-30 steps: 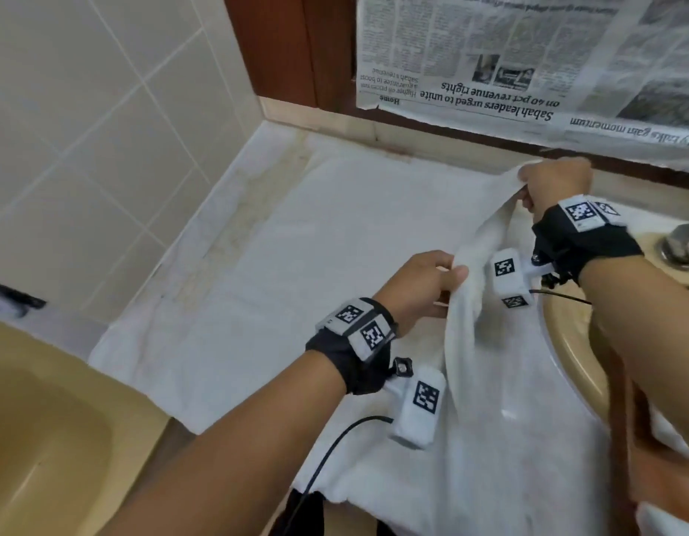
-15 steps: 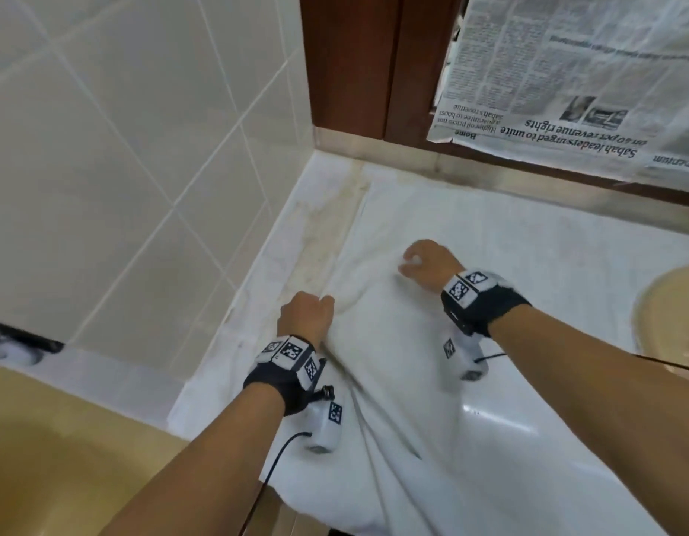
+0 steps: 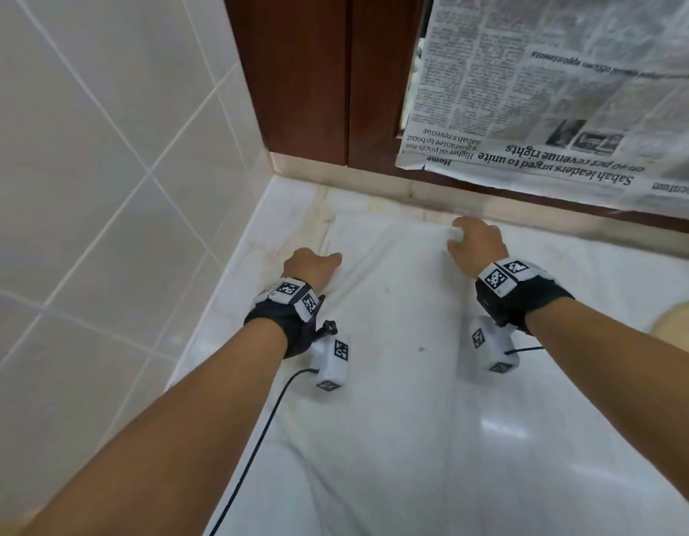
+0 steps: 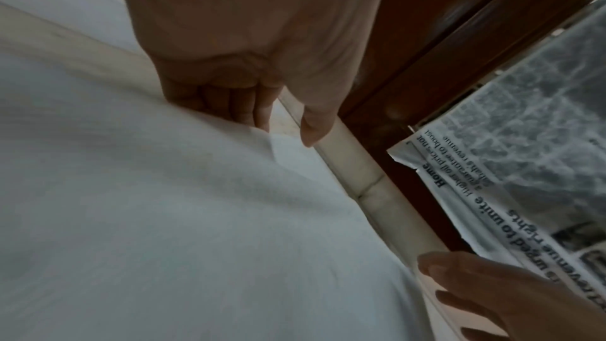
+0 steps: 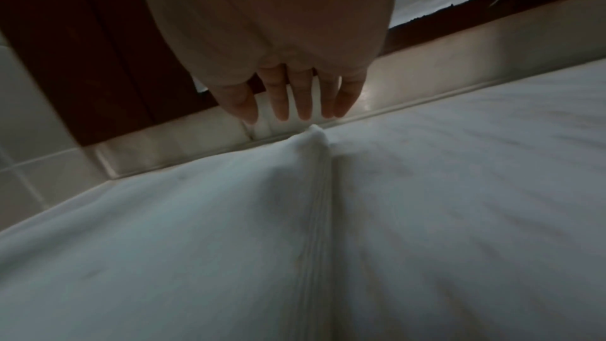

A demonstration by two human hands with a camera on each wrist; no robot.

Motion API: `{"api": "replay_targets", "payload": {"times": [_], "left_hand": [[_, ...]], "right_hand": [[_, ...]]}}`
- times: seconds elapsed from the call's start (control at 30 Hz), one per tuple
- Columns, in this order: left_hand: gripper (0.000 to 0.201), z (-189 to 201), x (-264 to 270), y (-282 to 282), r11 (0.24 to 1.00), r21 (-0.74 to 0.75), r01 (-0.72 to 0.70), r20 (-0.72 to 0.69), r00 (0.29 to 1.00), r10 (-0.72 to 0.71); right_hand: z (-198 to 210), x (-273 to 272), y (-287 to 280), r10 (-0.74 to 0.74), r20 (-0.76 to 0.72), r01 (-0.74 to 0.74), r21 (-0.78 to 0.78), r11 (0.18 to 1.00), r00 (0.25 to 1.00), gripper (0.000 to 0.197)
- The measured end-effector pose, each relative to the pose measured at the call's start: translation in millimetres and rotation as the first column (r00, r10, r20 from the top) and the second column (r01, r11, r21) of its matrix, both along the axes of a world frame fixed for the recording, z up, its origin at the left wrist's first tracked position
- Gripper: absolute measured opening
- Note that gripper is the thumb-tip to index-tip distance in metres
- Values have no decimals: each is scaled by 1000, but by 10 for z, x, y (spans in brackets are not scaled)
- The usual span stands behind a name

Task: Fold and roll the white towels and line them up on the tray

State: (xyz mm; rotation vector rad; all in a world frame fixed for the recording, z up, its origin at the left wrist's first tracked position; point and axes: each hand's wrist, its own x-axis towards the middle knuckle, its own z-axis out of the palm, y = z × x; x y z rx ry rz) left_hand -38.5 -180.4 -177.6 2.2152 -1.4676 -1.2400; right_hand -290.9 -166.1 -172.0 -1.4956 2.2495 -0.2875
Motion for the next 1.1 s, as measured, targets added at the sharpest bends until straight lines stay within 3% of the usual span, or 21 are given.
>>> {"api": "replay_targets", "payload": {"times": [0.1, 0.33, 0.4, 0.47, 0.63, 0.73, 0.83, 0.93, 1.1], "left_hand": [[29, -116, -22, -135, 999, -38, -18, 99, 995, 22], [33, -308, 73, -189, 987, -161, 29, 217, 976, 7], [34, -325, 71, -168, 985, -168, 44, 221, 975, -6], [41, -285, 57, -149, 982, -179, 57, 206, 978, -19], [51, -100, -41, -505, 972, -193, 132, 96, 989, -115], [39, -68, -98, -764, 971, -192, 142, 44, 990, -136], [44, -87, -74, -800, 964, -238, 118, 66, 992, -105], [60, -33, -49, -500, 951, -271, 147, 93, 988, -126], [68, 132, -33, 712, 877, -284, 388, 174, 920, -351]], "right_hand": [[-151, -35, -115, 74, -33, -75, -40, 996, 997, 46], [-330, -36, -260, 84, 14, -83, -98, 992, 996, 31], [-270, 24, -219, 80, -5, -80, -88, 993, 997, 35], [-165, 144, -80, 93, -39, -96, -61, 994, 995, 43], [-55, 532, 473, 331, -157, -318, 104, 942, 930, 58], [-171, 607, 625, 371, -117, -339, 227, 913, 921, 63], [-333, 553, 709, 410, -81, -370, 304, 878, 908, 72], [-425, 414, 726, 459, -158, -388, 339, 857, 874, 72], [-282, 186, 543, 382, -277, -255, 400, 880, 882, 70]]}}
